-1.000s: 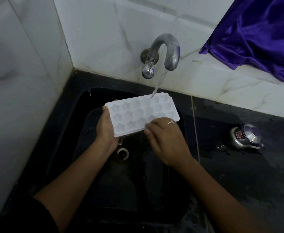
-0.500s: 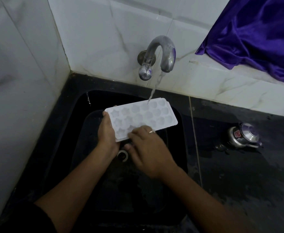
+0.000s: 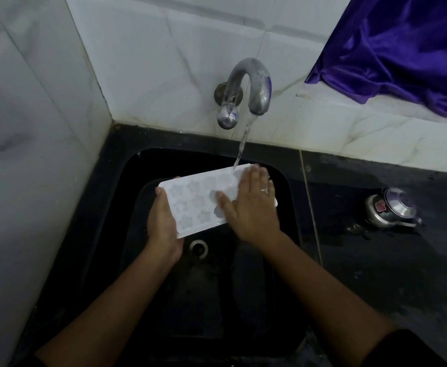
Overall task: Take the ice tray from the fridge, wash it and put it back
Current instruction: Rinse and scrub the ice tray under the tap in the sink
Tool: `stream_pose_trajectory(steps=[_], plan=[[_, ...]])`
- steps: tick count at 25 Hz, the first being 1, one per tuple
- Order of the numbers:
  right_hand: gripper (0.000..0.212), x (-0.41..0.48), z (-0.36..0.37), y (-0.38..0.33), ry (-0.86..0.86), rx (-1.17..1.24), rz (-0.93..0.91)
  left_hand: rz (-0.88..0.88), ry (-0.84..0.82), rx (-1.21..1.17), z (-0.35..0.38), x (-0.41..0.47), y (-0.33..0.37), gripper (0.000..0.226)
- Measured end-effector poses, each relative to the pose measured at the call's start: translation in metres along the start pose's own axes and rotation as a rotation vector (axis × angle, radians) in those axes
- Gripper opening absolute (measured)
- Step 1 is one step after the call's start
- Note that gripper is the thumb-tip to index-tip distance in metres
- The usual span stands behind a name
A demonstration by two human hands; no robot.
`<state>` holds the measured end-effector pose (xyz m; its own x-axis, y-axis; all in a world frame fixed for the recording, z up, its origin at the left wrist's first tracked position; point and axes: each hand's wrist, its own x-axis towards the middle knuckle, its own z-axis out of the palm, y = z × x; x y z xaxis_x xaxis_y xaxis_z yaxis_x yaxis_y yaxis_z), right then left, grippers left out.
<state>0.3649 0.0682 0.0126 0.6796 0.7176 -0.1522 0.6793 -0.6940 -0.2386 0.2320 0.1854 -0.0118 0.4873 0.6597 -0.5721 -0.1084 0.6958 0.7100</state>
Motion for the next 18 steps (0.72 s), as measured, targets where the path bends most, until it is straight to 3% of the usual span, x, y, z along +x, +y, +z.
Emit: stream_pose_trajectory(steps=[2,4,8,13,18], plan=[[0.094,-0.016,0.013,-0.013,-0.058,-0.001,-0.151,0.011,0.024,0.014,-0.002,0.003,0.004,0.057],[0.091,-0.003,0.019,-0.005,-0.070,0.058,-0.131,-0.003,0.039,0.040,-0.001,0.003,0.002,0.055],[0.093,0.038,0.026,-0.001,-0.048,0.322,0.317,0.022,0.030,0.107,0.014,0.005,-0.007,0.049],[0.090,0.015,0.057,-0.033,-0.199,0.486,0.106,0.003,-0.045,0.190,0.022,0.024,-0.008,0.041],[0.095,0.080,0.057,0.013,-0.116,0.645,0.531,-0.040,-0.110,0.309,0.047,0.032,-0.027,0.045]])
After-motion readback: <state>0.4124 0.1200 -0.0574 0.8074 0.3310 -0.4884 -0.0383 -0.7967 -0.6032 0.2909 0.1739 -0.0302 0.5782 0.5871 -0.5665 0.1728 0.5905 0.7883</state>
